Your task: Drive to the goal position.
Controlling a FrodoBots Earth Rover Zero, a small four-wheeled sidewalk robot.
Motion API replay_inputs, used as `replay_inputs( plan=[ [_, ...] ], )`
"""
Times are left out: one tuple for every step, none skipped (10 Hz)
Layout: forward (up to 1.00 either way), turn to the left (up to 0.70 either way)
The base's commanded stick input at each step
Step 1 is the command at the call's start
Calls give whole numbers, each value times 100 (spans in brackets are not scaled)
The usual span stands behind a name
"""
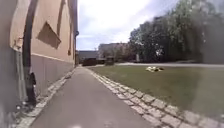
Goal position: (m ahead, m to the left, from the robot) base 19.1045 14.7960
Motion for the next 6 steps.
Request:
replay_inputs(
  plan=[
    [100,1],
    [100,1],
    [100,1],
    [100,1],
    [100,1],
    [100,1]
  ],
)
